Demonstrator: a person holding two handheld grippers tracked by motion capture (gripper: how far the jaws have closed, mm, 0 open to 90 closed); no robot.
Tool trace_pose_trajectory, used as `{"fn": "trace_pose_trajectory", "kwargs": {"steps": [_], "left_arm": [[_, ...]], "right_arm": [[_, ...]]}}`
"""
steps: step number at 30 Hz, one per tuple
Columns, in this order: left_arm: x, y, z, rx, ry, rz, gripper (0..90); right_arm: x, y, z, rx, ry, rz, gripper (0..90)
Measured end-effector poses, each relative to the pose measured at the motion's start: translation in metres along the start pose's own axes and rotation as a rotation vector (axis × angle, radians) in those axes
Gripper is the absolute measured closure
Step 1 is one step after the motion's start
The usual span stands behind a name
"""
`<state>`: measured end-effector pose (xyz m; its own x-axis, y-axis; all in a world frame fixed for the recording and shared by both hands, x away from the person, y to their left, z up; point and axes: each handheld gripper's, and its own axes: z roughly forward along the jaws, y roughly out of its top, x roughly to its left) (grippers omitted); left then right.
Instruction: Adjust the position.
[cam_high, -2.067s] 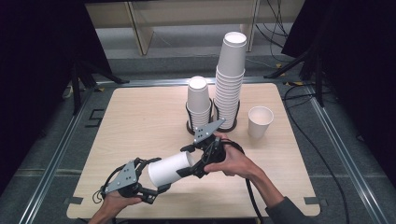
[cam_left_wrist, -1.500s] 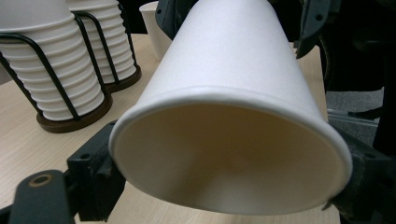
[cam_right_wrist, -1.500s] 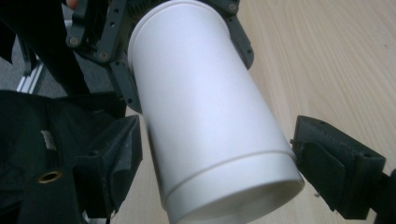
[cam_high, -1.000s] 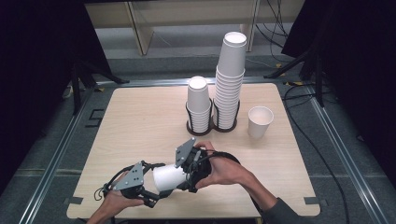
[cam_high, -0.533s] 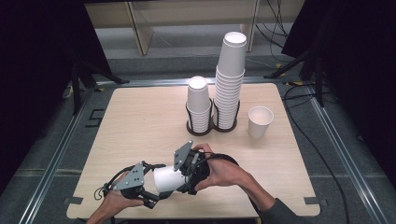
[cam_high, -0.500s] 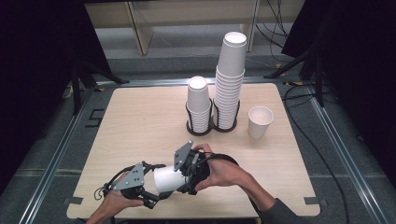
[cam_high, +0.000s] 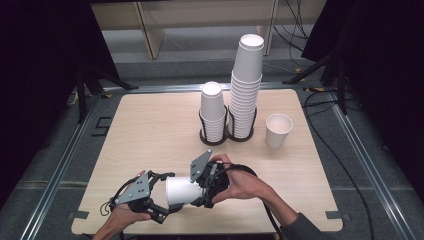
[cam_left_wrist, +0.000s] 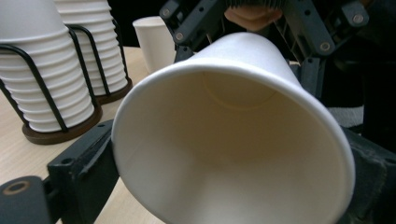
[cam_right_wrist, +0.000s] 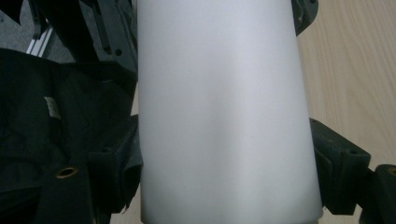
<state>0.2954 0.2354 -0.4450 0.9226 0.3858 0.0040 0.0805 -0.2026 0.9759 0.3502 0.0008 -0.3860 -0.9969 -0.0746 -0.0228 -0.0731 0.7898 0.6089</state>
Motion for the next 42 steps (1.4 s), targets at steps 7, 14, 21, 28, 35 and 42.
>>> {"fn": "trace_pose_trajectory", "kwargs": {"steps": [7,14,21,28,35,42], "left_arm": [[0.003,0.003,-0.006,-0.054,0.02,-0.018,7.1],[0.006,0.006,-0.016,-0.119,0.071,-0.048,13.8],[0.012,0.004,-0.018,-0.159,0.123,-0.12,14.3],[0.015,0.003,-0.02,-0.162,0.162,-0.146,14.2],[0.015,0.002,-0.018,-0.156,0.169,-0.157,14.1],[0.017,0.001,-0.019,-0.153,0.181,-0.17,14.2]], "right_arm": [[-0.001,-0.008,-0.002,-0.044,-0.001,0.045,23.6],[-0.009,-0.026,-0.013,-0.145,-0.058,0.154,23.5],[-0.015,-0.041,-0.02,-0.283,-0.17,0.208,23.2],[-0.015,-0.045,-0.022,-0.358,-0.194,0.225,23.2],[-0.015,-0.048,-0.02,-0.382,-0.2,0.242,23.1],[-0.015,-0.048,-0.02,-0.405,-0.211,0.24,23.1]]}}
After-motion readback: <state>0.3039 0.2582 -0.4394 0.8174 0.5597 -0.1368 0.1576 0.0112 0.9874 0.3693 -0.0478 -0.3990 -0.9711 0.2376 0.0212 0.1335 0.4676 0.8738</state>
